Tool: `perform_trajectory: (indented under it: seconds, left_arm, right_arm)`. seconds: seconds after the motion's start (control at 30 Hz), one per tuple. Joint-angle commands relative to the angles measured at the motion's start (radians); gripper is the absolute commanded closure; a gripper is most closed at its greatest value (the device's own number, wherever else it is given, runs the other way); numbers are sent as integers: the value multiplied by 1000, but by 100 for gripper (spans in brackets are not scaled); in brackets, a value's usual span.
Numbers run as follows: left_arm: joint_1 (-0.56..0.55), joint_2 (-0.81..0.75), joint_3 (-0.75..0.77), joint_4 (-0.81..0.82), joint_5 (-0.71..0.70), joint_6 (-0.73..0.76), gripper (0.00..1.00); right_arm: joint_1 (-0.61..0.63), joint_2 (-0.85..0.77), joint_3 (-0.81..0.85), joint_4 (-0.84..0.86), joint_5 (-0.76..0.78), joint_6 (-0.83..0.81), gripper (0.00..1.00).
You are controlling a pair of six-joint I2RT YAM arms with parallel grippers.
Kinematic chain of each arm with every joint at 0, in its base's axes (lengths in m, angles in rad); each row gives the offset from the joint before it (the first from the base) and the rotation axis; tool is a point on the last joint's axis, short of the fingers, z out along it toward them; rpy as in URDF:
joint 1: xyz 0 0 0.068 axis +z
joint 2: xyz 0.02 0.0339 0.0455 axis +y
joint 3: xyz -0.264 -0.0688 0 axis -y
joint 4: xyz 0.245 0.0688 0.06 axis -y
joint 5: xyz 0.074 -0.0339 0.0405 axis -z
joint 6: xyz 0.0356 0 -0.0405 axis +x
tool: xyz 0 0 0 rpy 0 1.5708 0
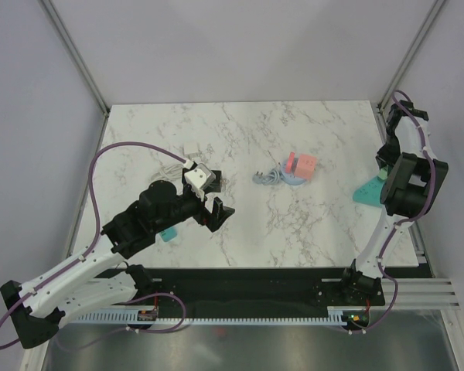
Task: Insert the plug
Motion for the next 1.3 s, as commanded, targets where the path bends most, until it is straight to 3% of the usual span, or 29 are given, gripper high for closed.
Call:
perform_trajectory:
  seconds: [0.0, 0.9, 1.27]
  left_arm:
    - [-4, -14, 11, 14, -23, 41, 0]
    - [-4, -19, 9, 15, -17, 45, 0]
    - [-4, -19, 6, 15, -17, 47, 0]
  right_arm:
    - [-20, 66, 2, -100, -7, 5, 100]
    - [-9, -2, 97, -80, -18, -92, 100]
    - [-9, -5, 36, -57, -1, -87, 100]
